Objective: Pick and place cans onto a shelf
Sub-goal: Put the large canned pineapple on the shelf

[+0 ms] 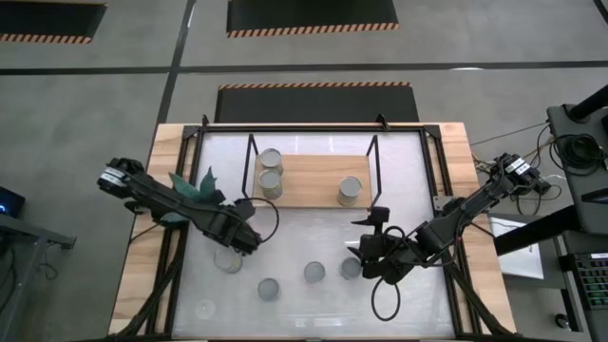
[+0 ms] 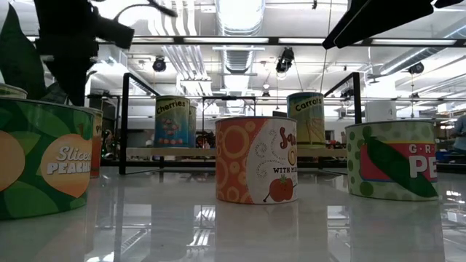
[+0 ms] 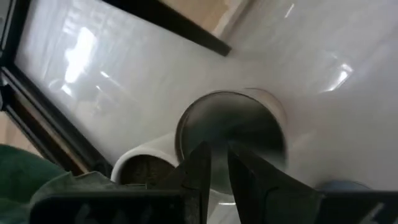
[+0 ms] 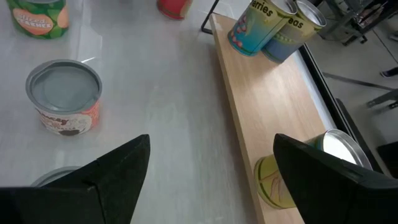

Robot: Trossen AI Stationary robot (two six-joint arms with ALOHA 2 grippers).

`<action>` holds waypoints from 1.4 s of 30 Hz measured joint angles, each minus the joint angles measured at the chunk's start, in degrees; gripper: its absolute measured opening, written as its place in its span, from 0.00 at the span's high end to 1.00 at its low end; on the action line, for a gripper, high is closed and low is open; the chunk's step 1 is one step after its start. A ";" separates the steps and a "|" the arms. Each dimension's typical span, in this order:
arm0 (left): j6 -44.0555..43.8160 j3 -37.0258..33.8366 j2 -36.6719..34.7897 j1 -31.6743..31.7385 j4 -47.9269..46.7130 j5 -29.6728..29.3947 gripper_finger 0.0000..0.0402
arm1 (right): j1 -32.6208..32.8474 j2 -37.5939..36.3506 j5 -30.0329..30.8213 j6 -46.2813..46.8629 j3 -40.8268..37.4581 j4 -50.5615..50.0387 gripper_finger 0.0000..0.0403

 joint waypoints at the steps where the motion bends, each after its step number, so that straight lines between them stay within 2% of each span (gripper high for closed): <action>1: -0.01 -0.85 0.00 0.00 0.85 0.02 0.91 | 0.00 0.00 0.00 0.00 0.00 0.00 0.19; 6: -0.09 -2.77 -0.22 0.00 5.01 1.58 0.91 | 0.00 0.00 0.08 0.00 0.00 0.02 0.19; 11: 1.37 -0.63 -0.07 0.00 10.59 3.27 0.91 | 0.00 0.00 0.44 0.00 0.00 0.02 0.19; 18: 10.70 4.16 0.04 0.00 21.42 3.60 0.91 | 0.00 0.00 0.46 0.00 -0.02 0.02 0.19; 23: 16.90 6.80 0.04 -0.42 19.71 3.93 0.91 | 0.00 0.00 0.44 0.00 -0.02 0.02 0.19; 27: 23.59 7.50 0.04 -1.11 14.76 10.56 0.87 | 0.00 0.00 0.44 0.00 -0.04 -0.01 0.19; 30: 25.77 7.07 0.04 -0.78 10.81 16.45 0.80 | 0.00 0.00 0.44 0.00 -0.05 -0.02 0.19; 34: 28.40 6.17 0.04 -0.66 9.77 16.99 0.64 | 0.00 0.00 0.44 0.00 -0.07 -0.02 0.19; 42: 36.70 5.86 0.04 -0.34 10.90 8.51 0.28 | 0.00 0.00 0.36 -0.04 -0.07 -0.02 0.19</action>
